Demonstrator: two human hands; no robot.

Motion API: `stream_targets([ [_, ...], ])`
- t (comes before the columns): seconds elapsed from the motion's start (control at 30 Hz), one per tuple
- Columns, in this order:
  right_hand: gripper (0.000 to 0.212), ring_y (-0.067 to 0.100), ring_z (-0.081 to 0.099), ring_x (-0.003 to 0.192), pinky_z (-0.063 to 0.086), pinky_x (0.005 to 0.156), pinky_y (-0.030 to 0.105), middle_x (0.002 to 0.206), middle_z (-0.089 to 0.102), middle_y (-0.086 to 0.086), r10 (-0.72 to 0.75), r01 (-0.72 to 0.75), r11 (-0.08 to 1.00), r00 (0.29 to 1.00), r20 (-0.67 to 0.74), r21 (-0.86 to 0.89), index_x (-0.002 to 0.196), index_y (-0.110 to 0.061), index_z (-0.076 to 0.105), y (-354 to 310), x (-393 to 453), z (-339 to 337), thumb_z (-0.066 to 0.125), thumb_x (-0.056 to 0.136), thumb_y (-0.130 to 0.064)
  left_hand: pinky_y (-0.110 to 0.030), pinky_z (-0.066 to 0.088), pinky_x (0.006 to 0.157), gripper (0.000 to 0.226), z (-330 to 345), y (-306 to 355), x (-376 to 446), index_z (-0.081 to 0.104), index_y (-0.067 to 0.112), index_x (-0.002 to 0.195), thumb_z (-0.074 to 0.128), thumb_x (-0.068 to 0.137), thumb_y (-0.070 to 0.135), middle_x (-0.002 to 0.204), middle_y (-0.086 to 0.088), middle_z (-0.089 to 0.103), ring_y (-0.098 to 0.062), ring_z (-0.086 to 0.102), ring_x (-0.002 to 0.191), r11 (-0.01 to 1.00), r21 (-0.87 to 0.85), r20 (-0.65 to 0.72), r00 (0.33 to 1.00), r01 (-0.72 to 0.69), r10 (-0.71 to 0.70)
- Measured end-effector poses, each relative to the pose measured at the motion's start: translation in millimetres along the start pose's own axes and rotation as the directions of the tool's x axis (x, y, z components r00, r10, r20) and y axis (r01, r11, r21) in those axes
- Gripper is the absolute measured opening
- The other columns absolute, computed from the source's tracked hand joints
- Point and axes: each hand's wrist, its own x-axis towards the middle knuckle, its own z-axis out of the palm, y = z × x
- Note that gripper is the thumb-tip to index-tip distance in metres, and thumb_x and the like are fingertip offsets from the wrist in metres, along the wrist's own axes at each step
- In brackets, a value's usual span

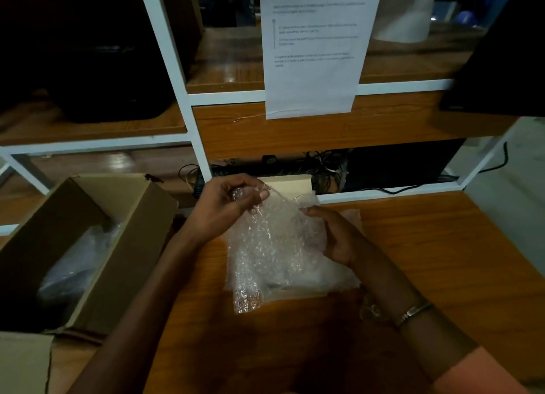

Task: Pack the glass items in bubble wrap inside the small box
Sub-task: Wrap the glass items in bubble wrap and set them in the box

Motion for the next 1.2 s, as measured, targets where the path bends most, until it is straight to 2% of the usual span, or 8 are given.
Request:
stream_targets([
  [0.17,0.085,0.032,0.07,0.114,0.054,0.098,0.047,0.135,0.068,0.016,0.01,-0.019,0.996,0.995,0.098,0.093,0.146,-0.008,0.06,11,0,-5,0.094,0.07,-0.024,-0.037,0.065,0.08,0.018,-6,-13,6,0.079,0.019,0.117,0.072,0.102,0.025,0.108,0.004,0.08,-0.014,0.075,0.09,0.992,0.113,-0.051,0.998,0.051,-0.045],
  [0.3,0.061,0.036,0.067,0.117,0.057,0.1,0.055,0.132,0.066,0.017,-0.007,-0.01,0.985,0.995,0.095,0.172,0.145,-0.006,0.06,13,0,-3,0.072,0.085,-0.01,-0.041,0.065,0.081,0.012,-2,-38,11,0.08,0.034,0.11,0.071,0.102,0.036,0.101,0.016,0.08,-0.004,0.075,0.086,0.923,0.365,-0.161,0.985,0.121,-0.066],
  [0.47,0.042,0.032,0.069,0.108,0.046,0.109,0.051,0.119,0.072,0.014,-0.047,0.027,0.985,0.993,0.112,0.172,0.13,-0.01,0.069,6,-4,10,0.064,0.088,-0.014,-0.035,0.062,0.085,0.009,28,-60,17,0.079,0.037,0.101,0.075,0.099,0.029,0.098,0.028,0.071,0.012,0.063,0.088,0.898,0.4,-0.24,0.967,0.182,-0.089],
  [0.7,0.056,0.04,0.059,0.129,0.035,0.122,0.058,0.152,0.053,0.025,-0.078,0.067,0.989,0.994,0.082,0.128,0.145,-0.004,0.061,1,2,14,0.066,0.09,-0.015,-0.037,0.045,0.085,0.028,64,-64,6,0.079,0.029,0.116,0.082,0.09,0.039,0.11,0.001,0.062,-0.021,0.049,0.109,0.788,0.525,-0.462,0.885,0.323,-0.056],
  [0.8,0.055,0.044,0.054,0.139,0.036,0.121,0.061,0.149,0.058,0.024,-0.114,0.106,0.984,0.992,0.047,0.145,0.145,-0.004,0.061,0,8,11,0.068,0.091,-0.014,-0.043,0.056,0.074,0.015,67,-40,-7,0.076,0.025,0.106,0.069,0.103,0.036,0.098,0.004,0.07,-0.014,0.061,0.091,0.892,0.39,-0.527,0.85,0.229,0.012],
  [0.9,0.054,0.046,0.054,0.138,0.038,0.119,0.063,0.146,0.06,0.026,-0.142,0.136,0.986,0.988,0.057,0.091,0.142,-0.005,0.063,1,13,17,0.07,0.09,-0.019,-0.041,0.063,0.07,0.039,76,-17,-10,0.078,0.024,0.102,0.053,0.108,0.054,0.082,0.005,0.077,-0.01,0.073,0.072,0.955,0.117,-0.346,0.912,0.274,-0.22],
  [1.03,0.063,0.039,0.066,0.127,0.049,0.112,0.057,0.139,0.066,0.023,-0.143,0.142,0.99,0.989,0.028,0.019,0.145,-0.004,0.056,5,17,31,0.077,0.089,-0.025,-0.033,0.06,0.079,0.058,84,-15,-9,0.072,0.029,0.118,0.055,0.093,0.078,0.104,0.01,0.075,-0.01,0.073,0.091,0.919,0.106,-0.172,0.918,0.379,-0.358],
  [1.2,0.026,0.024,0.074,0.102,0.058,0.087,0.044,0.11,0.078,0.005,-0.153,0.155,0.988,0.987,0.052,-0.025,0.124,-0.018,0.069,2,11,35,0.066,0.098,-0.014,-0.037,0.063,0.093,0.06,79,-20,-13,0.066,0.031,0.133,0.081,0.085,0.063,0.124,0.012,0.074,-0.011,0.071,0.113,0.88,-0.18,-0.078,0.885,0.439,-0.458],
])
